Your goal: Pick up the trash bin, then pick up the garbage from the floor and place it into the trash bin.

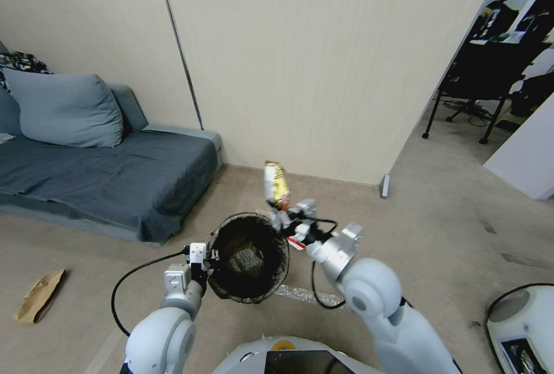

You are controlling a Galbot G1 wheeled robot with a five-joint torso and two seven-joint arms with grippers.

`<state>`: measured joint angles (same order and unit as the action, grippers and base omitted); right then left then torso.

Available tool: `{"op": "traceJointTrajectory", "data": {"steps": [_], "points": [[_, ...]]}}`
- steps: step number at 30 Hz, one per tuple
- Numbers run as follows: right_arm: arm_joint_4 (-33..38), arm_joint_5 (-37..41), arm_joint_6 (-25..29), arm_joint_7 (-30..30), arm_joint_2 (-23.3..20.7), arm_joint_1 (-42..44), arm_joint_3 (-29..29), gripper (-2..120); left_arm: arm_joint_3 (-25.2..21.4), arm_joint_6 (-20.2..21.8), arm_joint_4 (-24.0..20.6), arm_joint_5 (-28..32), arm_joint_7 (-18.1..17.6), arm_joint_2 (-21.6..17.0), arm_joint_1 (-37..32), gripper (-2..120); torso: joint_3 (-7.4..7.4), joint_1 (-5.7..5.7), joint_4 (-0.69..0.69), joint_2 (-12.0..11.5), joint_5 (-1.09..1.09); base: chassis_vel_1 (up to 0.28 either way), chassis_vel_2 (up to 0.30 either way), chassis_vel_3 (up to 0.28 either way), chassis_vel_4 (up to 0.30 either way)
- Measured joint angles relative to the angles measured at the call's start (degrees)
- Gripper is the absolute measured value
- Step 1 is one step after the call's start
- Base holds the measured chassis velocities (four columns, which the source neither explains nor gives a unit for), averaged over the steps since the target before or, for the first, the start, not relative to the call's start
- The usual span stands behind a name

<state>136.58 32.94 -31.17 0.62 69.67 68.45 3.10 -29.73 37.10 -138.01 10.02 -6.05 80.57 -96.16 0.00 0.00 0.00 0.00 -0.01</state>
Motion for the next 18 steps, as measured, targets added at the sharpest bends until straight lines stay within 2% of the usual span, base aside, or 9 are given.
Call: {"op": "traceJointTrajectory", "data": {"steps": [2, 7, 14, 16, 18], "points": [[-0.27, -0.07, -0.50, 0.97, 0.11, -0.18, 3.46, 0, 0.03, 0.13, 0.00, 0.01, 0.00, 0.00, 0.05, 1, 0.00, 0.00, 0.01, 0.00, 0.00, 0.000, 0.000, 0.000, 0.000], [-0.86, -1.19, -1.65, 2.55, 0.13, 0.73, 7.03, 0, 0.03, 0.21, 0.16, 0.04, 0.00, 0.20, 0.15, 1, 0.00, 0.00, 0.00, 0.00, 0.00, 0.000, 0.000, 0.000, 0.000], [-0.88, -3.10, -3.05, 2.62, -0.65, 0.84, 7.50, 0, 0.14, 0.23, 0.17, 0.10, 0.00, 0.41, 0.29, 1, 0.00, 0.00, 0.00, 0.00, 0.01, 0.000, 0.000, 0.000, 0.000], [-0.71, -3.31, -3.36, 2.57, -0.96, 0.82, 7.33, 4, 0.14, 0.23, 0.16, 0.13, 0.01, 0.46, 0.38, 1, 0.00, 0.00, 0.00, 0.00, 0.01, 0.000, 0.000, 0.000, 0.000], [-0.68, -3.72, -3.61, 2.56, -1.31, 1.14, 7.21, 14, 0.10, 0.24, 0.10, 0.23, 0.00, 0.49, 0.46, 1, 0.00, 0.00, 0.00, 0.00, 0.01, 0.000, 0.000, 0.000, 0.000]]}}
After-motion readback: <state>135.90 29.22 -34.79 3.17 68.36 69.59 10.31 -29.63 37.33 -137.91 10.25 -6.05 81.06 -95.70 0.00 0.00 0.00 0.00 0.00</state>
